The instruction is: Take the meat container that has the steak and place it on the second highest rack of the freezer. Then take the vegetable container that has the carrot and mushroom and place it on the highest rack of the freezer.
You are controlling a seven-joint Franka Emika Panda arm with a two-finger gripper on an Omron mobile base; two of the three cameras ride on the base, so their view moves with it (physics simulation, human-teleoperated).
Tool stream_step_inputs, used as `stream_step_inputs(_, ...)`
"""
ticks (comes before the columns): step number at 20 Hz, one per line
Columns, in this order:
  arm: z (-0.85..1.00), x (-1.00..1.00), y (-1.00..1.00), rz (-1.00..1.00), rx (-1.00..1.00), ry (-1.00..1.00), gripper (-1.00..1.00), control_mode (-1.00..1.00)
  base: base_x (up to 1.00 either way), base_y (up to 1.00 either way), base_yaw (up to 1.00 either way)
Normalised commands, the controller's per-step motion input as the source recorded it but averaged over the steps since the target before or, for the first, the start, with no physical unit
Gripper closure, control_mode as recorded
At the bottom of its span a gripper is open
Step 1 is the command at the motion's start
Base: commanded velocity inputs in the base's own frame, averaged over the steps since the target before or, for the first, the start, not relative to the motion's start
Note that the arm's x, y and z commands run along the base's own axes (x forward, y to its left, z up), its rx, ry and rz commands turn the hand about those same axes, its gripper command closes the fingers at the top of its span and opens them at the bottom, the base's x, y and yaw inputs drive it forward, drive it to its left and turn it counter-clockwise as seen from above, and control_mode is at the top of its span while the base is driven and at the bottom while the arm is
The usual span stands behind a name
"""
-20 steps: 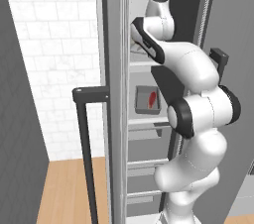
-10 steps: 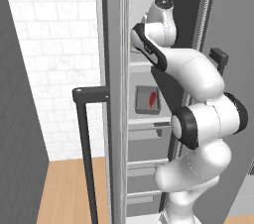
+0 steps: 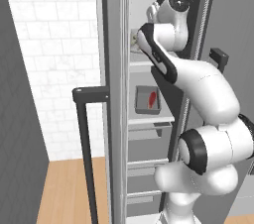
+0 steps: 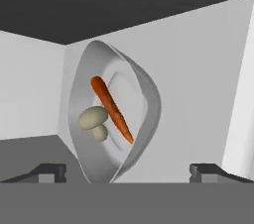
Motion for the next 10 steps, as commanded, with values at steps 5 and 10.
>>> stream_step_inputs(5,0.37,-1.0,0.0,0.0,0.0,0.01,-1.0,-1.0,0.0,0.0,0.0)
stream_step_inputs(10,-0.02,-1.0,-0.07,0.1,0.0,0.12,-1.0,-1.0,0.0,0.0,0.0)
